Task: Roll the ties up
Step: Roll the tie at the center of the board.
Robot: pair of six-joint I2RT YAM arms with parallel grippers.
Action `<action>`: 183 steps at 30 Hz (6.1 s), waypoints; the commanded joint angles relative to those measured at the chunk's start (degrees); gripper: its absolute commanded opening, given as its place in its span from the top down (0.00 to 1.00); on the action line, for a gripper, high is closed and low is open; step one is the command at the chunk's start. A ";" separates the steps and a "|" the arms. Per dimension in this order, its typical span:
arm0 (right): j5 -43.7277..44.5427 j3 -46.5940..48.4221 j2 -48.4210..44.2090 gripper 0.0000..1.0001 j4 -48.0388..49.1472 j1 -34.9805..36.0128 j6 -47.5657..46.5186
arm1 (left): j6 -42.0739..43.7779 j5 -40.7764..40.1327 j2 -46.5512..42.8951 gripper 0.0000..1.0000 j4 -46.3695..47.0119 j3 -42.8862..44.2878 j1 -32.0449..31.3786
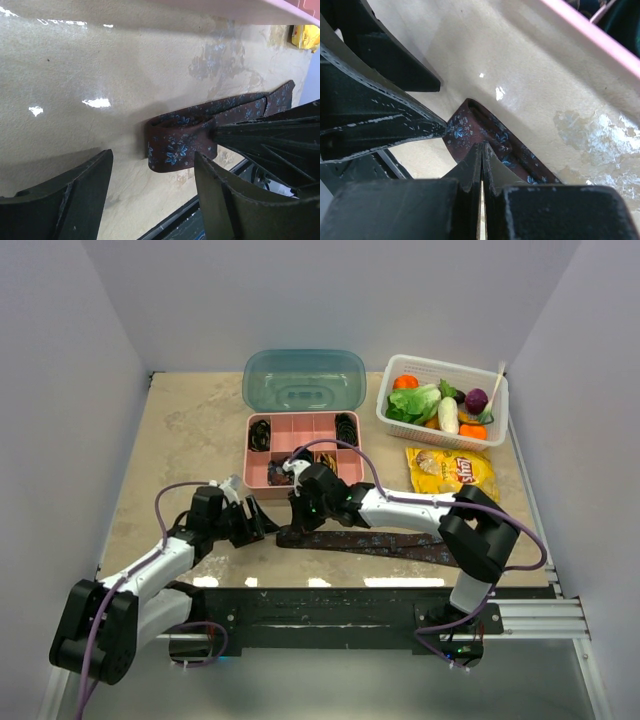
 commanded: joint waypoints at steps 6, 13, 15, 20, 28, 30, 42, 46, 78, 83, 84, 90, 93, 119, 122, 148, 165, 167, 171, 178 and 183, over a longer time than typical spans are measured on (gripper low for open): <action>-0.38 -3.26 0.10 1.00 2.46 0.48 0.64 | -0.75 4.03 2.61 0.30 7.31 -1.85 0.59; 0.32 -4.93 0.63 1.00 2.81 0.57 0.91 | -0.75 5.35 3.75 0.31 9.16 -2.38 0.59; 0.59 -5.46 0.80 1.00 2.98 0.57 0.91 | -0.92 5.88 4.19 0.31 9.77 -2.56 0.59; 1.03 -6.77 1.24 1.00 3.16 0.74 0.91 | -2.07 7.81 5.16 0.32 12.40 -3.35 0.50; 1.29 -8.45 2.74 1.00 3.77 1.18 1.43 | -3.47 9.31 4.63 0.32 13.91 -4.05 0.24; 1.55 -8.54 2.74 1.00 3.86 1.18 1.61 | -4.00 9.75 4.89 0.33 14.34 -4.14 -0.12; 3.22 -7.13 1.25 1.00 2.11 1.36 1.17 | -5.05 9.57 7.27 0.42 13.12 -4.75 -1.79; 4.72 -5.29 -1.74 1.00 0.70 1.27 0.73 | -5.50 9.31 6.48 0.42 13.12 -4.76 -1.79; 3.49 -6.87 0.27 1.00 1.75 4.43 2.23 | -7.16 11.24 8.15 0.47 18.21 -5.99 -1.79; 4.10 -6.60 1.42 1.00 1.23 4.43 1.96 | -7.08 11.33 9.11 0.49 19.44 -6.42 -1.87; 4.19 -6.51 1.33 1.00 1.23 4.35 2.05 | -6.99 11.24 9.20 0.49 19.79 -6.51 -1.87; 4.02 -5.29 -0.25 1.00 0.09 4.35 1.79 | -6.46 10.63 9.90 0.51 23.74 -6.86 -3.10; 4.10 -4.67 -0.78 1.00 -0.27 4.35 1.61 | -6.90 9.48 11.04 0.52 26.12 -7.04 -4.33; 6.21 -0.37 5.55 1.00 2.38 4.35 0.73 | -5.50 2.81 12.37 1.00 25.96 -2.74 -6.09; 7.00 3.23 5.90 1.00 0.79 4.26 -0.23 | -3.92 1.75 11.84 1.00 22.54 -1.07 -5.30; 15.71 8.60 4.32 1.00 -5.71 4.17 -2.52 | 11.55 -3.17 14.74 1.00 -5.17 13.26 -4.33; 16.05 -0.62 6.60 1.00 -8.61 4.17 -1.11 | 11.03 -3.00 13.95 1.00 -6.22 14.32 -4.25; 17.72 -0.80 7.74 1.00 -9.40 4.17 -1.03 | 10.85 -2.47 13.60 1.00 -6.13 14.32 -4.25; 19.66 -0.19 9.32 1.00 -10.72 4.26 -1.29 | 10.76 -1.50 12.81 1.00 -6.66 14.14 -4.25; 21.07 0.87 9.42 1.00 -11.87 3.91 -2.25 | 11.90 -2.20 11.31 1.00 -10.08 15.11 -4.07; 19.75 0.87 7.05 1.00 -10.12 3.82 -4.45 | 12.96 -3.35 12.45 1.00 -12.55 16.07 -3.90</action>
